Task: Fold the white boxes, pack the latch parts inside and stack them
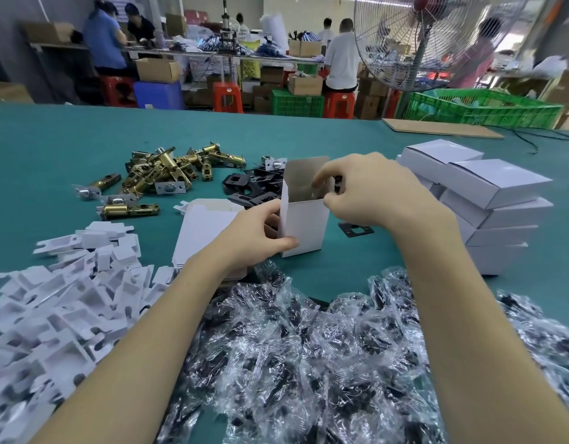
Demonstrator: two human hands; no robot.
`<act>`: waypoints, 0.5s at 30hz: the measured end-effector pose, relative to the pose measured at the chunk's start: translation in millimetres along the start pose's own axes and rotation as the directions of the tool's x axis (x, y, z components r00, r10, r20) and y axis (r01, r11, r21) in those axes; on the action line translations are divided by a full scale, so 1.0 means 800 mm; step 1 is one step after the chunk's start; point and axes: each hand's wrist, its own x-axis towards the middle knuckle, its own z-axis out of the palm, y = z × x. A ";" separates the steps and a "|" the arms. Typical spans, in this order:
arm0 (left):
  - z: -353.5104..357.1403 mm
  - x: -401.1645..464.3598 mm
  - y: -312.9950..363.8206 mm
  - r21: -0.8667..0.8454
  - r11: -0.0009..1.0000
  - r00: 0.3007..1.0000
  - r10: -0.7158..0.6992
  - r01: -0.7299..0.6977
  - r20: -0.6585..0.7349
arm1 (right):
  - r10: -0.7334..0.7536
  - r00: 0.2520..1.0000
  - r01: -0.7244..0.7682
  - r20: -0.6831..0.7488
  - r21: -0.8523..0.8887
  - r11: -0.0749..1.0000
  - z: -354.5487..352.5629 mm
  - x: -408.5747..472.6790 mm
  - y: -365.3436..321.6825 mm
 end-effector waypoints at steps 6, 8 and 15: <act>0.001 -0.002 0.003 0.004 1.000 1.000 0.004 -0.004 0.003 | -0.003 0.981 -0.002 0.193 0.022 1.000 0.017 -0.003 -0.001; 0.001 -0.002 0.004 0.015 1.000 1.000 -0.001 0.001 0.010 | -0.035 0.986 0.018 0.162 0.103 0.994 0.014 0.000 0.005; 0.004 -0.003 0.009 0.118 0.992 0.997 -0.059 0.052 0.054 | 0.111 0.993 -0.057 -0.030 0.713 0.699 0.029 0.007 0.052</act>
